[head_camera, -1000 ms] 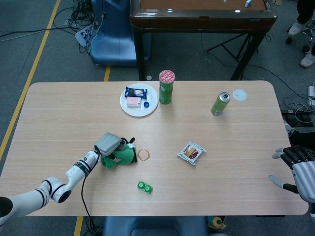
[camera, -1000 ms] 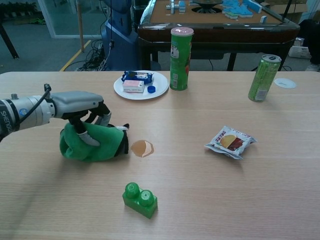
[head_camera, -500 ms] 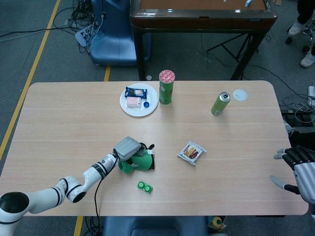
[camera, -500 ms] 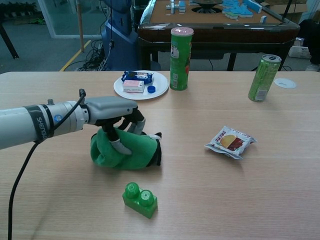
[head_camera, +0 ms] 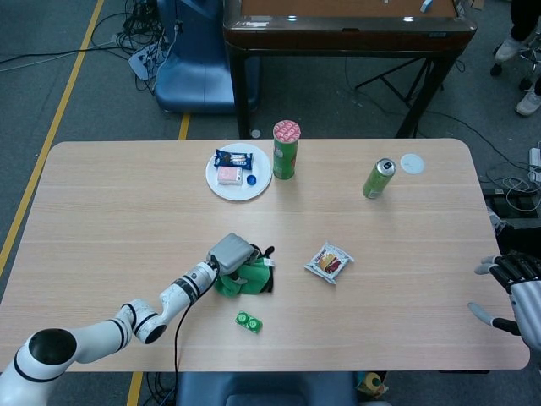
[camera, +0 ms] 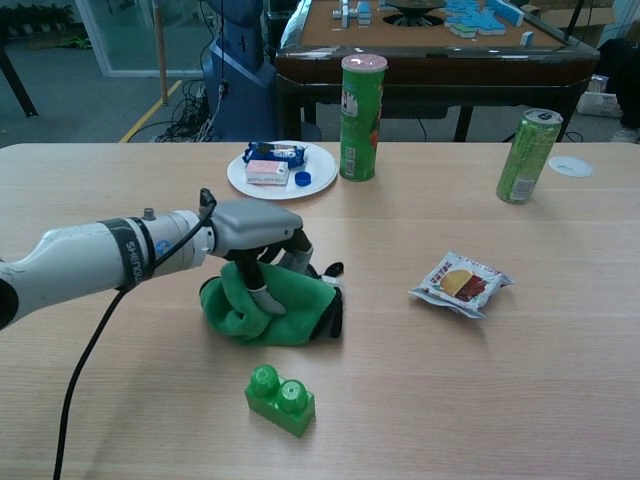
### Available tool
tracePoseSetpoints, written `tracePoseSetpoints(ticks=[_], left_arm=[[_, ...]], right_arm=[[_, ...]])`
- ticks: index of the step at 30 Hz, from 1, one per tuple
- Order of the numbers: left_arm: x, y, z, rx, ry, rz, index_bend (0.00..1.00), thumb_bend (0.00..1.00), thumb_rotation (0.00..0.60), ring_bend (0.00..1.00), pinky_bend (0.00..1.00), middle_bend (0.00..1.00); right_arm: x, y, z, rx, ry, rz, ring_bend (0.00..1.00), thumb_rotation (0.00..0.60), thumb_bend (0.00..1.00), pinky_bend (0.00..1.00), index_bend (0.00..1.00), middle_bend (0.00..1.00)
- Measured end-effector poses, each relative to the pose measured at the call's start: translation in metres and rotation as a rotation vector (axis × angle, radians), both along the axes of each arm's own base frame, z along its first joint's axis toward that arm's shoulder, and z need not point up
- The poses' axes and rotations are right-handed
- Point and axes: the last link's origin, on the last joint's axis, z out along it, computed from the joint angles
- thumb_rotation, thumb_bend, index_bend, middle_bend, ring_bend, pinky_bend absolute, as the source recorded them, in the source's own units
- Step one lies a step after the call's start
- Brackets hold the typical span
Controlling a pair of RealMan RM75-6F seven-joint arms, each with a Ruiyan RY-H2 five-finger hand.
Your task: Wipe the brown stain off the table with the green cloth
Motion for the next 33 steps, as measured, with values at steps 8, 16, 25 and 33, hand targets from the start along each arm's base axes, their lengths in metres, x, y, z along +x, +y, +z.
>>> tracePoseSetpoints(ticks=[8, 16, 25, 33], left_arm=[[-0.023, 0.019, 0.02, 0.111, 0.106, -0.019, 0.56, 0.14, 0.6, 0.64, 0.84, 0.62], [-0.04, 0.035, 0.041, 0.171, 0.096, 0.083, 0.56, 0.14, 0.6, 0.64, 0.84, 0.62], [-0.005, 0.01, 0.025, 0.015, -0.071, 0.131, 0.55, 0.14, 0.6, 0.62, 0.78, 0.61], [0.027, -0.005, 0.007, -0.08, -0.156, 0.127, 0.55, 0.14, 0.6, 0.62, 0.78, 0.6]], right_arm=[[0.001, -0.002, -0.002, 0.005, -0.005, 0.009, 0.26, 0.6, 0.21, 0.21, 0.39, 0.35], [0.003, -0.004, -0.003, 0.012, -0.005, 0.019, 0.26, 0.6, 0.21, 0.21, 0.39, 0.35], [0.003, -0.005, -0.003, 0.012, -0.003, 0.017, 0.26, 0.6, 0.21, 0.21, 0.39, 0.35], [0.0, -0.002, -0.001, 0.002, -0.002, 0.002, 0.26, 0.6, 0.21, 0.21, 0.39, 0.35]])
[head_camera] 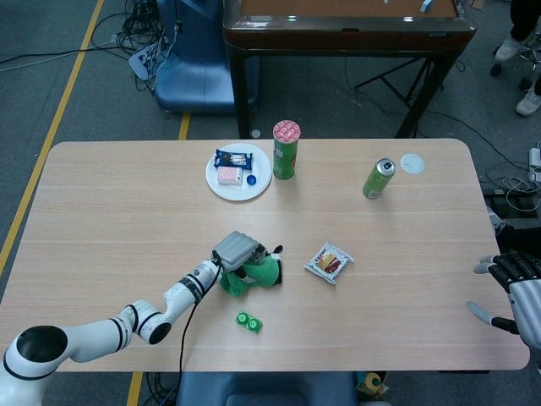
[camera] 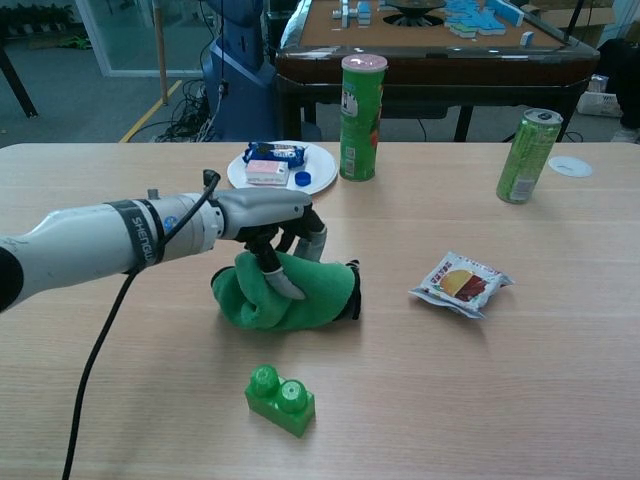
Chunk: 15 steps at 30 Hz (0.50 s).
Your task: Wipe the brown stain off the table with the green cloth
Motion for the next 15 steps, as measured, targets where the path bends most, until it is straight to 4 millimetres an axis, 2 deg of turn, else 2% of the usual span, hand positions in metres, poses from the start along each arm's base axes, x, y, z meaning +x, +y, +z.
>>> tracePoseSetpoints(ticks=[7, 15], left_arm=[[0.006, -0.005, -0.016, -0.021, 0.025, -0.024, 0.55, 0.14, 0.6, 0.61, 0.75, 0.6], [-0.009, 0.006, -0.023, 0.055, 0.159, -0.079, 0.55, 0.14, 0.6, 0.6, 0.73, 0.6]], right_arm=[[-0.001, -0.001, -0.001, 0.003, -0.001, -0.005, 0.26, 0.6, 0.21, 0.21, 0.39, 0.35], [-0.001, -0.002, 0.0, 0.001, 0.001, -0.005, 0.26, 0.6, 0.21, 0.21, 0.39, 0.35]])
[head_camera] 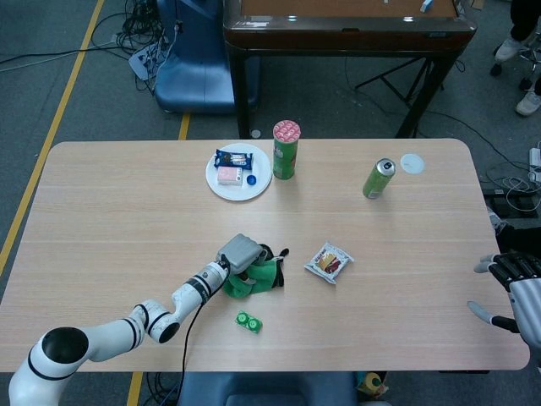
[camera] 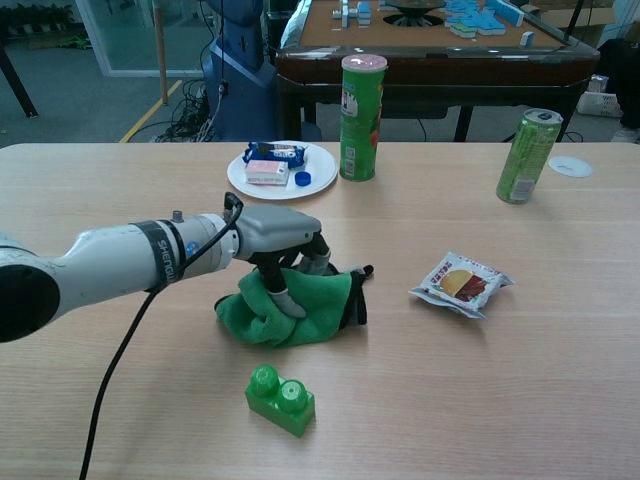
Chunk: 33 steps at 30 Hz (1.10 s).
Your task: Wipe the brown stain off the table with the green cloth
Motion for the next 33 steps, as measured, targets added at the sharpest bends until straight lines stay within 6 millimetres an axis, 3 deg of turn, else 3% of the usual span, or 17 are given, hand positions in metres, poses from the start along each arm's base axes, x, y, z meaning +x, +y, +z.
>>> tracePoseSetpoints(ticks=[7, 22, 27, 33], left_arm=[[-0.018, 0.018, 0.011, 0.096, 0.059, 0.011, 0.54, 0.14, 0.6, 0.6, 0.73, 0.6], [-0.052, 0.052, 0.055, 0.261, 0.123, 0.096, 0.54, 0.14, 0.6, 0.6, 0.72, 0.6], [-0.045, 0.044, 0.053, 0.214, 0.056, 0.123, 0.54, 0.14, 0.6, 0.6, 0.72, 0.6], [-0.021, 0.018, 0.038, 0.096, -0.036, 0.11, 0.54, 0.14, 0.6, 0.6, 0.72, 0.6]], right_arm=[[0.002, -0.001, -0.001, 0.003, 0.0, 0.005, 0.26, 0.6, 0.21, 0.21, 0.39, 0.35], [0.005, -0.001, -0.002, 0.004, 0.0, 0.017, 0.26, 0.6, 0.21, 0.21, 0.39, 0.35], [0.006, -0.002, -0.003, 0.008, -0.002, 0.02, 0.26, 0.6, 0.21, 0.21, 0.39, 0.35], [0.006, -0.002, -0.003, 0.008, -0.003, 0.021, 0.26, 0.6, 0.21, 0.21, 0.39, 0.35]])
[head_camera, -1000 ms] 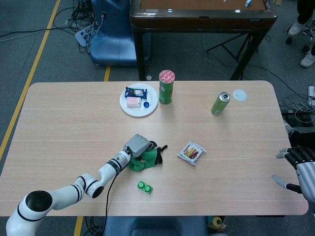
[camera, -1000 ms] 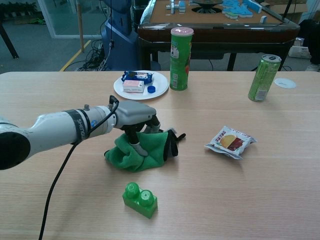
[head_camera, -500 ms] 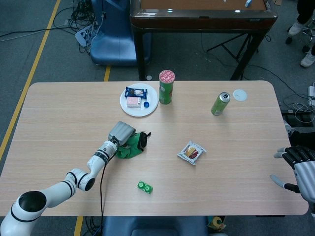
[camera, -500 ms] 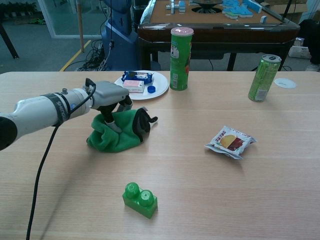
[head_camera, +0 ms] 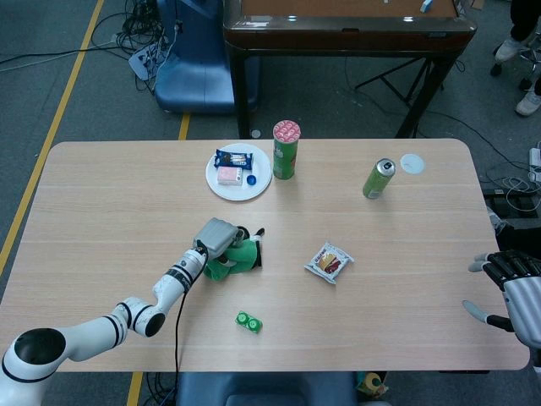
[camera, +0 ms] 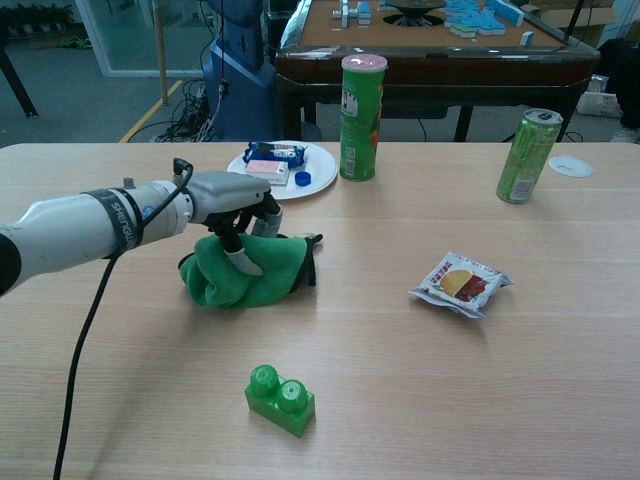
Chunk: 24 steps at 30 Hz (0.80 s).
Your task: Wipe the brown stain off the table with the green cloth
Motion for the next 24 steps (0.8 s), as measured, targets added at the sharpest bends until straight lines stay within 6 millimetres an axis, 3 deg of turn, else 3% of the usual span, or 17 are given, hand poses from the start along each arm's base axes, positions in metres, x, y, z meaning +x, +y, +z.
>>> tracePoseSetpoints(ticks=[9, 17, 24], left_arm=[[0.031, -0.027, -0.024, -0.113, -0.084, -0.029, 0.54, 0.14, 0.6, 0.58, 0.71, 0.6], [0.02, -0.025, -0.034, -0.077, 0.034, -0.083, 0.54, 0.14, 0.6, 0.58, 0.69, 0.59], [0.0, -0.009, -0.027, 0.027, 0.159, -0.119, 0.54, 0.14, 0.6, 0.58, 0.69, 0.59]], right_arm=[[-0.002, 0.002, 0.002, -0.007, 0.0, -0.01, 0.26, 0.6, 0.21, 0.21, 0.39, 0.35], [-0.003, 0.003, 0.003, -0.011, 0.001, -0.012, 0.26, 0.6, 0.21, 0.21, 0.39, 0.35], [-0.001, 0.003, 0.002, -0.009, 0.0, -0.005, 0.26, 0.6, 0.21, 0.21, 0.39, 0.35]])
